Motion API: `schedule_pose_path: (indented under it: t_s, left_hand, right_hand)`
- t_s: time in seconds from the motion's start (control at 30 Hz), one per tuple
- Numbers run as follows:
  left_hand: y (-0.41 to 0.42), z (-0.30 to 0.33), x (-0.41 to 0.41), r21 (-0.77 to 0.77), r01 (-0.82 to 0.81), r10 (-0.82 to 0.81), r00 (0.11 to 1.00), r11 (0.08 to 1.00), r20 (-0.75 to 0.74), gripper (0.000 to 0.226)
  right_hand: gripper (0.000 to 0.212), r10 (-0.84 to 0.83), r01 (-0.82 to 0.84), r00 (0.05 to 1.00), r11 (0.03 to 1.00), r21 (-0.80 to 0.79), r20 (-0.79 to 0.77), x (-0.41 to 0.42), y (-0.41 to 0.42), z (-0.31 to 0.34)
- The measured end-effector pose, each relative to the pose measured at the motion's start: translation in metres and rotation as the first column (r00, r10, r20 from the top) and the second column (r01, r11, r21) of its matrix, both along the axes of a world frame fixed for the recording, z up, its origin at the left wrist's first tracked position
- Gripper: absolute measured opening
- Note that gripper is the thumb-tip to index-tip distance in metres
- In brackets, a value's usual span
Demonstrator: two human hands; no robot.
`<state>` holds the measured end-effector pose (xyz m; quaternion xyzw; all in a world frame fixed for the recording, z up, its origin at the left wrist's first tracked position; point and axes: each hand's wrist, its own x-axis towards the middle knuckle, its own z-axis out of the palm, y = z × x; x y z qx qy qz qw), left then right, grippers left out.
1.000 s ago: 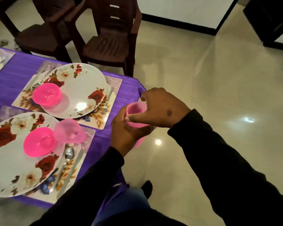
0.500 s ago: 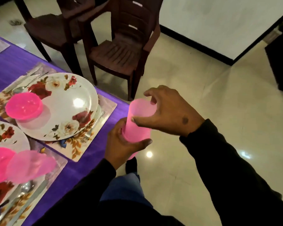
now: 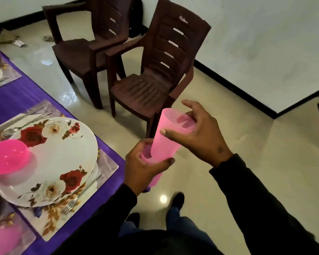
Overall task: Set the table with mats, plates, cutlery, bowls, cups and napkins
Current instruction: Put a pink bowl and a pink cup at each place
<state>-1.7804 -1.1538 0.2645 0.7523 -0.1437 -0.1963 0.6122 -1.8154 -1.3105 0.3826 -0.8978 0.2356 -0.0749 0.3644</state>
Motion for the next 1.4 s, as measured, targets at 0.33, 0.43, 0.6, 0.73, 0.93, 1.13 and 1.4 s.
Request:
schedule_pose_path:
  t_s: [0.33,0.43,0.6,0.73,0.93,1.13,1.4]
  left_hand:
    - [-0.087,-0.001,0.078,-0.017,-0.337,0.337,0.941,0.941,0.022,0.115]
    - [-0.113,0.017,0.091,-0.023,-0.421,0.422,0.904,0.907,0.063,0.108]
    - [-0.135,0.035,0.092,0.03,-0.602,0.589,0.789,0.798,0.176,0.099]
    - [-0.138,0.039,0.087,0.099,-0.694,0.663,0.713,0.713,0.23,0.1]
    - [-0.137,0.043,0.09,0.097,-0.797,0.77,0.601,0.596,0.215,0.104]
    - [-0.135,0.031,0.11,0.119,-0.837,0.816,0.548,0.535,0.186,0.107]
    - [-0.101,0.026,0.166,0.134,-0.886,0.874,0.461,0.444,0.153,0.101]
  right_hand:
    - [0.093,0.157,-0.16,0.953,0.987,-0.007,0.259,0.102,-0.141,-0.007]
    - [0.097,0.259,-0.263,0.933,0.965,-0.018,0.252,0.132,-0.176,-0.008]
    - [0.102,0.399,-0.422,0.878,0.906,0.032,0.263,0.179,-0.194,-0.011]
    - [0.108,0.503,-0.534,0.821,0.844,0.05,0.27,0.203,-0.191,-0.011]
    - [0.11,0.666,-0.689,0.708,0.725,0.022,0.233,0.228,-0.176,-0.01]
    - [0.111,0.752,-0.761,0.628,0.647,-0.044,0.199,0.272,-0.153,-0.012]
    - [0.104,0.844,-0.84,0.523,0.534,-0.094,0.121,0.339,-0.11,-0.015]
